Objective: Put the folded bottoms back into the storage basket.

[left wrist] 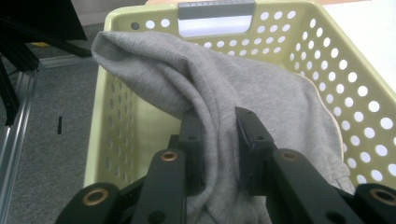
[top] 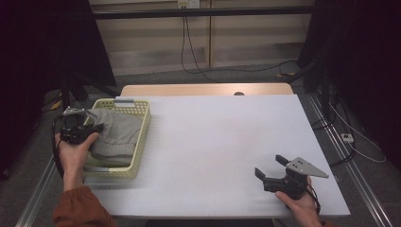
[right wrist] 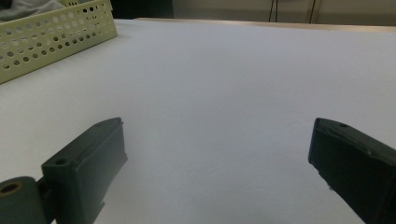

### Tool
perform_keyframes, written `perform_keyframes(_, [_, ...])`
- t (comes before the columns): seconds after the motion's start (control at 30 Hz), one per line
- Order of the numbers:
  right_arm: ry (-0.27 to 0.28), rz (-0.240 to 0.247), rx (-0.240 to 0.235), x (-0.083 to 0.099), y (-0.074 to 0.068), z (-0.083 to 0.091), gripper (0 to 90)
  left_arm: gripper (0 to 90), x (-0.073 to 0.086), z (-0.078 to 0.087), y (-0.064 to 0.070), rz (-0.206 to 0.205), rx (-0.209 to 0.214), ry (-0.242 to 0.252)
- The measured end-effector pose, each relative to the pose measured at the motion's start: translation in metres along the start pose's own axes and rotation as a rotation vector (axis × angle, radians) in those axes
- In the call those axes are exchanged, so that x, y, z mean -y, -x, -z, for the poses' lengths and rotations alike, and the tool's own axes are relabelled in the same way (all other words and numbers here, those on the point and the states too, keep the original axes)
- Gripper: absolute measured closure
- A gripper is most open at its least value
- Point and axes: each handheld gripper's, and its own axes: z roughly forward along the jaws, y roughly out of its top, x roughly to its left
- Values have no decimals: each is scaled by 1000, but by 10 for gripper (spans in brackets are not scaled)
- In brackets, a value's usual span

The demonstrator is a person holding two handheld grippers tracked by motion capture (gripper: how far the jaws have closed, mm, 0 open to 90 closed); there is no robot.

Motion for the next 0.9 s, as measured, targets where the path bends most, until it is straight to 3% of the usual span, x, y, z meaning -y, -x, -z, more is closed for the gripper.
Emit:
perform_keyframes(0.23, [5, -3, 0, 0, 0, 0, 34, 740, -1, -5, 4, -13, 3, -9])
perform_keyframes(0.63, [0, -5, -1, 0, 0, 0, 34, 680, 5, -4, -5, 1, -26, 1])
perform_keyframes(0.9, [2, -2, 3, 0, 1, 0, 34, 712, 7, -5, -7, 5, -38, 2])
